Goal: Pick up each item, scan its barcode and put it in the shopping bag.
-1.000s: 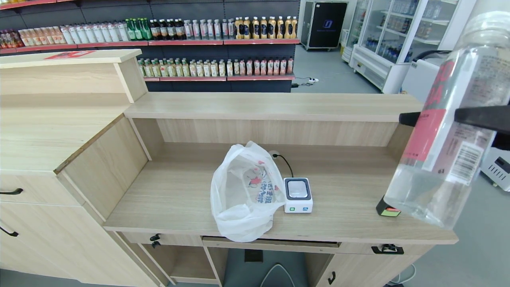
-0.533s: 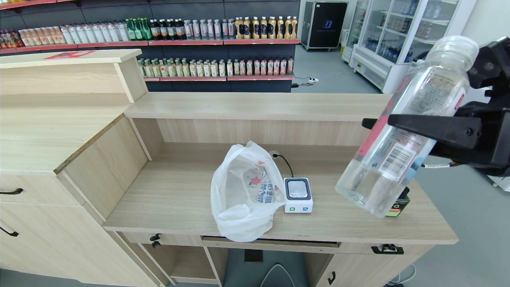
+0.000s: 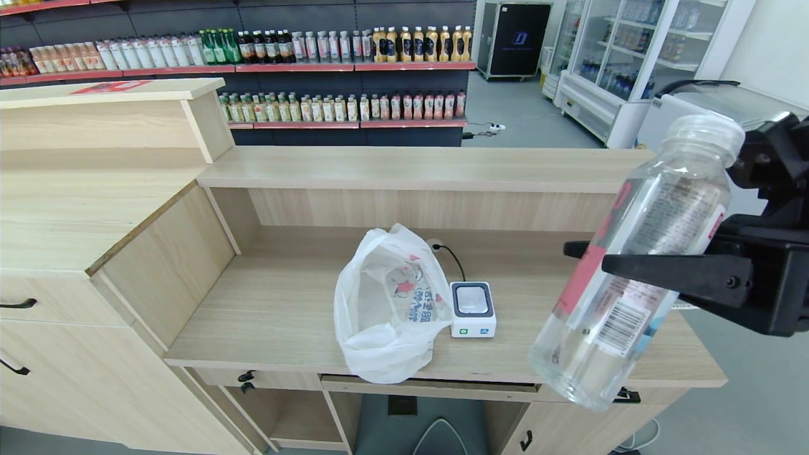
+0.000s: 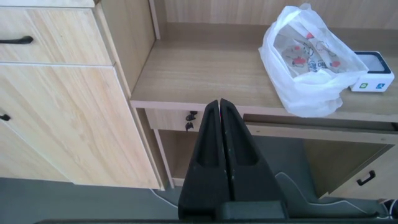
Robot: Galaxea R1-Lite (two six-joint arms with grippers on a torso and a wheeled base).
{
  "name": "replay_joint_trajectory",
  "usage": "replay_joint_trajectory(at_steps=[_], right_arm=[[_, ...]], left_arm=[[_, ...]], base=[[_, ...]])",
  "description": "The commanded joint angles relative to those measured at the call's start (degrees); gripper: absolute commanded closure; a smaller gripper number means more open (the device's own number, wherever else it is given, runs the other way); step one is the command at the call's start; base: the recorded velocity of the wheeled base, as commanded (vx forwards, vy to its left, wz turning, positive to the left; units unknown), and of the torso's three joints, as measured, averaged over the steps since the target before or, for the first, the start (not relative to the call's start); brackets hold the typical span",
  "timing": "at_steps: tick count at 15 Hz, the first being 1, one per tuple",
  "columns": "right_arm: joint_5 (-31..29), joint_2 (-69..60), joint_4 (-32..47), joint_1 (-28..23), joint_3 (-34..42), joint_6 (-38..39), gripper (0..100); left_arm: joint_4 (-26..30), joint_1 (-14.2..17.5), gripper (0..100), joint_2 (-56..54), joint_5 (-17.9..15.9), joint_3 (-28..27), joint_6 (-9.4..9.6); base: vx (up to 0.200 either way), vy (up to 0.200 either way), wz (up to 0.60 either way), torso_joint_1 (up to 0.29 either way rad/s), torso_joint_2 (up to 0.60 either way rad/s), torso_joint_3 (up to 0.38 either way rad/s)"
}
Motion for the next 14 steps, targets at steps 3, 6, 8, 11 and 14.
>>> replay_joint_trajectory(at_steps=[3, 6, 8, 11, 14], right_arm=[[0.0, -1.8, 0.6, 0.8, 0.9, 0.0, 100], [0.0, -2.2, 1.0, 1.0, 1.0, 0.0, 100], [0.0, -2.4, 1.0, 0.9, 1.3, 0.0, 100], [0.0, -2.3, 1.1, 0.9, 1.4, 0.0, 100], [0.0, -2.0, 1.8, 0.9, 1.2, -0.4, 100]], left_arm=[[0.0, 0.0, 100, 0.0, 0.1, 0.0, 0.02], [0.0, 0.0, 100, 0.0, 0.1, 0.0, 0.02], [0.0, 0.0, 100, 0.0, 0.1, 0.0, 0.02], [0.0, 0.0, 100, 0.0, 0.1, 0.0, 0.02], [0.0, 0.0, 100, 0.0, 0.0, 0.0, 0.02]], base=[[0.0, 0.0, 0.0, 0.0, 0.0, 0.0], [0.0, 0.0, 0.0, 0.0, 0.0, 0.0], [0.0, 0.0, 0.0, 0.0, 0.0, 0.0], [0.0, 0.0, 0.0, 0.0, 0.0, 0.0], [0.0, 0.0, 0.0, 0.0, 0.0, 0.0]])
